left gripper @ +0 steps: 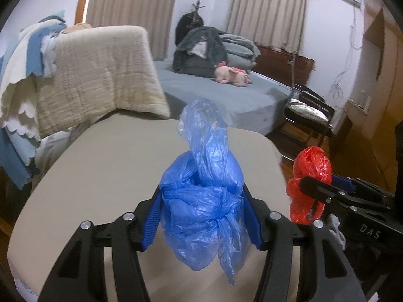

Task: Collect trash
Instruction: 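Carry the blue and red bags over the black bin with both grippers, then open both grippers to drop the blue and red bags into the bin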

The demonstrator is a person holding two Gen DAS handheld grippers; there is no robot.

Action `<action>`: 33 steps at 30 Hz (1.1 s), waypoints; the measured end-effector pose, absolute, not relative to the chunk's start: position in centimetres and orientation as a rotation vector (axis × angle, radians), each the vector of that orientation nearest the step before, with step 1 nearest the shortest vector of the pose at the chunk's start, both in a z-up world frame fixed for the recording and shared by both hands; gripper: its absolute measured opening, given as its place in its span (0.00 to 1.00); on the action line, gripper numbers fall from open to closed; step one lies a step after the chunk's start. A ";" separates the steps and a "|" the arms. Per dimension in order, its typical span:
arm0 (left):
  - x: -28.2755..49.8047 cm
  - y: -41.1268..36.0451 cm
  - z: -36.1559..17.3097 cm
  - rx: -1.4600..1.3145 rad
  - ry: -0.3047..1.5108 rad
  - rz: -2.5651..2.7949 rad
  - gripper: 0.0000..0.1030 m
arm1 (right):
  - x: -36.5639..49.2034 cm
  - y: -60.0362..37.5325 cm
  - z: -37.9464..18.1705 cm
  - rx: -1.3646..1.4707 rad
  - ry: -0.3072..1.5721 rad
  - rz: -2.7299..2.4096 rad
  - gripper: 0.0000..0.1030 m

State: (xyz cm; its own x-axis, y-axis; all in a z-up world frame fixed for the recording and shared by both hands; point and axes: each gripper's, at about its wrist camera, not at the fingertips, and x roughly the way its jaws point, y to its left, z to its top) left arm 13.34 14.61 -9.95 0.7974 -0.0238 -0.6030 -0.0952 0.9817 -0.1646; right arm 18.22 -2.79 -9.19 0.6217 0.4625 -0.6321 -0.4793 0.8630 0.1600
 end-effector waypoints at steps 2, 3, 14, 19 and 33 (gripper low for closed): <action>13.2 13.2 -9.6 -0.178 0.646 0.012 0.56 | 17.4 -4.3 -8.9 -0.015 0.715 0.526 0.46; 13.1 12.6 -9.5 -0.174 0.644 0.002 0.56 | 17.1 -4.8 -8.9 -0.013 0.713 0.520 0.46; 12.3 5.9 -8.0 -0.124 0.624 -0.113 0.56 | 14.1 -12.1 -7.7 0.026 0.672 0.409 0.46; 12.4 3.1 -7.8 -0.101 0.624 -0.166 0.56 | 13.1 -15.7 -7.0 0.044 0.649 0.346 0.46; 13.2 -5.6 -8.1 -0.026 0.623 -0.343 0.56 | 11.1 -24.8 -8.3 0.074 0.646 0.137 0.46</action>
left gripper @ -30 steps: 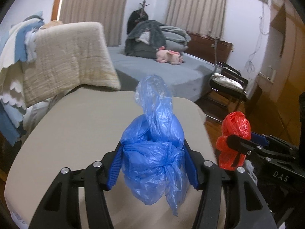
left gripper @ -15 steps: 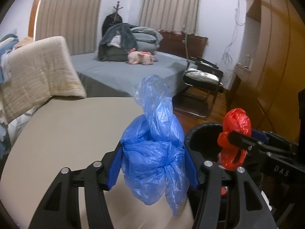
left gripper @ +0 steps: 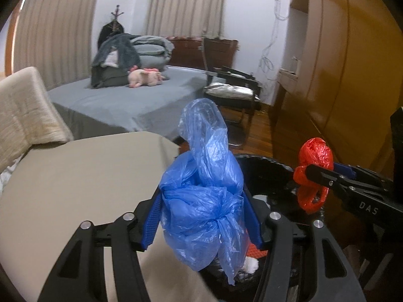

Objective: Collect trash

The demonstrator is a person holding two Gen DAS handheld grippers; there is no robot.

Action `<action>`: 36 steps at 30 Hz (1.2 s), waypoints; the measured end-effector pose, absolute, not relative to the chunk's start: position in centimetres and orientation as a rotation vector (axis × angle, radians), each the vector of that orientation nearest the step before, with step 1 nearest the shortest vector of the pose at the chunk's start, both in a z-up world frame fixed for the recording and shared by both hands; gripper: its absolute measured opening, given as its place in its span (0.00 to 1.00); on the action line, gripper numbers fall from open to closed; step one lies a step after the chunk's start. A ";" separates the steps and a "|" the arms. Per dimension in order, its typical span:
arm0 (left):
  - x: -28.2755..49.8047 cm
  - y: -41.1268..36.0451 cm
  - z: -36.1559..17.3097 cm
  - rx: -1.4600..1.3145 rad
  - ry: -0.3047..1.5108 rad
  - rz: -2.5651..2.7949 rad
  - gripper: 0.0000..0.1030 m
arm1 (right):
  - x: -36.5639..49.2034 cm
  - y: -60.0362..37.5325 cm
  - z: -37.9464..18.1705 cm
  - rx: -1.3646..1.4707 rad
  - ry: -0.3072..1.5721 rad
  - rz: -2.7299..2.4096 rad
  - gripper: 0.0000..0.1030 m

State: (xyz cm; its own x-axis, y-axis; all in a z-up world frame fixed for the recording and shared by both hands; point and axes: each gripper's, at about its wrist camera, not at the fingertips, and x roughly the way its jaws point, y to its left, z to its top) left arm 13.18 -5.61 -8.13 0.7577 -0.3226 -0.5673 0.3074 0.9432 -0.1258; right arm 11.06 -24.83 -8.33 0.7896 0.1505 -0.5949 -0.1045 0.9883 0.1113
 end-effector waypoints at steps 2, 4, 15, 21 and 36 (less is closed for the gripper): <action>13.6 -6.9 -8.4 -0.017 0.625 -0.369 0.56 | 10.8 -26.0 -8.7 0.080 0.651 0.113 0.46; 13.9 -8.0 -8.6 -0.008 0.626 -0.392 0.56 | 10.8 -27.0 -9.1 0.083 0.654 0.093 0.46; 16.9 -13.0 -10.9 0.037 0.648 -0.487 0.56 | 11.1 -30.5 -11.3 0.096 0.683 0.021 0.46; 18.5 -15.0 -12.4 0.060 0.677 -0.510 0.56 | 11.9 -32.2 -13.4 0.109 0.718 -0.010 0.47; 20.3 -15.4 -14.2 0.023 0.745 -0.540 0.80 | 12.8 -33.5 -15.2 0.093 0.735 -0.059 0.83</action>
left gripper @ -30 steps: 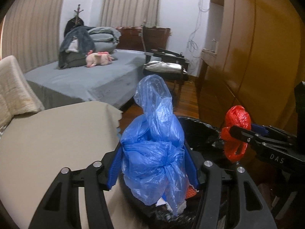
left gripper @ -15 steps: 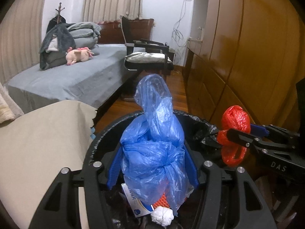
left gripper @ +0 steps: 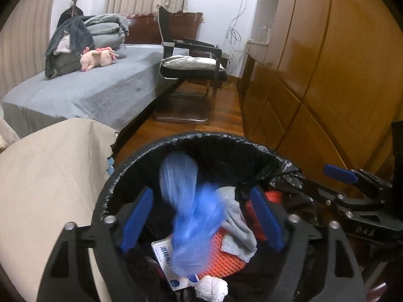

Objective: Collect trash

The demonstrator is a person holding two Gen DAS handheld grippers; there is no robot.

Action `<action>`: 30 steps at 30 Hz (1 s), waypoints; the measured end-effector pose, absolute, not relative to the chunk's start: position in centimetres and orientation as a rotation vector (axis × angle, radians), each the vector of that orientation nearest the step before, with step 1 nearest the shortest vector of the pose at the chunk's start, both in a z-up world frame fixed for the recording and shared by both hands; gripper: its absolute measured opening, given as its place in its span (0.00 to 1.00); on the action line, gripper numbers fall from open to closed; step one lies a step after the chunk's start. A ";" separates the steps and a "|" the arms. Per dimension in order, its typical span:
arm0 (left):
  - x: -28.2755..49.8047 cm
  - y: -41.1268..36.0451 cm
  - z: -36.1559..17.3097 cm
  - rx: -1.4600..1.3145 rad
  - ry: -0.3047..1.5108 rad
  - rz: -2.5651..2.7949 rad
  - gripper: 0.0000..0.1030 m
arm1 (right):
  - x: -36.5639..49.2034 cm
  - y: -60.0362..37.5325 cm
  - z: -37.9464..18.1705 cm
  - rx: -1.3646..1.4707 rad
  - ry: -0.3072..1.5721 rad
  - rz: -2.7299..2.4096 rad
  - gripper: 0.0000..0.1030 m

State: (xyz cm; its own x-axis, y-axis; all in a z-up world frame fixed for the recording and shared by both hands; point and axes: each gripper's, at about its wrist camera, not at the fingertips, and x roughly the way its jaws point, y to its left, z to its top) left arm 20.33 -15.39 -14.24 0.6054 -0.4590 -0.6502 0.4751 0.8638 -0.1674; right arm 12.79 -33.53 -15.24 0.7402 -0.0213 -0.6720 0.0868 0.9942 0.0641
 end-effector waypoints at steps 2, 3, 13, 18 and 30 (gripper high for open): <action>20.2 -14.9 -13.9 0.015 0.741 -0.537 0.83 | 12.5 -33.5 -15.0 0.090 0.728 -0.063 0.89; 20.2 -14.7 -13.6 0.011 0.738 -0.536 0.85 | 12.3 -33.5 -14.7 0.095 0.726 -0.060 0.89; 18.3 -10.8 -9.9 -0.011 0.682 -0.460 0.94 | 10.7 -31.4 -11.2 0.130 0.679 0.003 0.93; 16.9 -8.6 -8.0 -0.018 0.663 -0.410 0.94 | 10.0 -29.1 -9.0 0.117 0.659 0.059 0.95; 12.2 -4.2 -4.8 -0.026 0.636 -0.307 0.94 | 8.2 -24.6 -5.4 0.124 0.639 0.145 0.95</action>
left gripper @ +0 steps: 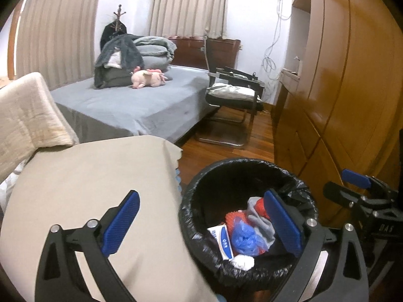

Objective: Collect trash

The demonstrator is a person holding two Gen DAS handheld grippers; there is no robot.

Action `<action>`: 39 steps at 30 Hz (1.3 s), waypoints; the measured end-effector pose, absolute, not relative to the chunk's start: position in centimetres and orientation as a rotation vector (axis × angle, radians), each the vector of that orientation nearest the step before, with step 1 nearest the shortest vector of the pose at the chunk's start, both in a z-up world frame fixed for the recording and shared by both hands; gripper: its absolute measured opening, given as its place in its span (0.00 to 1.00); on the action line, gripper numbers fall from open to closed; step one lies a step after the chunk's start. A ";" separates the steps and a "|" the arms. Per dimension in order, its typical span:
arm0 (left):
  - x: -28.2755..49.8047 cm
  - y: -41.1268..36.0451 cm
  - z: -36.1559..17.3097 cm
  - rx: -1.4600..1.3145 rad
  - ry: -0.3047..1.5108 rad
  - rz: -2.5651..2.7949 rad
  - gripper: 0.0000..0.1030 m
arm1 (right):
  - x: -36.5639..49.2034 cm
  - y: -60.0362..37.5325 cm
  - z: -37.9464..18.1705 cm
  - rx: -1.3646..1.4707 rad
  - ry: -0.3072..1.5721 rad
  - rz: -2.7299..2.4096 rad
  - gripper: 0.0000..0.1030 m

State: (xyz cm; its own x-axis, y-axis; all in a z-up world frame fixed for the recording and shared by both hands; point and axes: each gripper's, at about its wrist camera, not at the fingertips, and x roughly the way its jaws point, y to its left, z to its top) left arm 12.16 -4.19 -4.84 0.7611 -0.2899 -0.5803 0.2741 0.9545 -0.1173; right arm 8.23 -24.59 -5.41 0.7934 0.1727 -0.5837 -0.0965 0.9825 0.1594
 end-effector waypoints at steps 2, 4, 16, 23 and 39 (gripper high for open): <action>11.4 -3.5 -4.6 -0.030 0.635 -0.298 0.94 | 7.9 -24.1 -5.0 0.118 0.632 0.151 0.95; 10.7 -2.9 -4.3 -0.032 0.631 -0.285 0.94 | 7.5 -23.6 -4.7 0.114 0.629 0.160 0.95; 6.9 -0.5 -2.3 -0.042 0.591 -0.229 0.94 | 5.2 -21.0 -2.4 0.066 0.577 0.217 0.95; 5.6 0.0 -1.6 -0.054 0.567 -0.216 0.94 | 4.2 -20.1 -1.7 0.041 0.558 0.240 0.95; 3.5 0.5 -0.6 -0.059 0.515 -0.207 0.94 | 3.3 -19.1 -1.1 0.026 0.533 0.250 0.95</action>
State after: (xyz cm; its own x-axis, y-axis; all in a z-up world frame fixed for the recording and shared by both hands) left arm 3.46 0.47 -0.61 0.8500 -0.2116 -0.4824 0.1818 0.9773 -0.1084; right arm 3.33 -19.10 -1.11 0.8317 0.2428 -0.4994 -0.2294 0.9692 0.0892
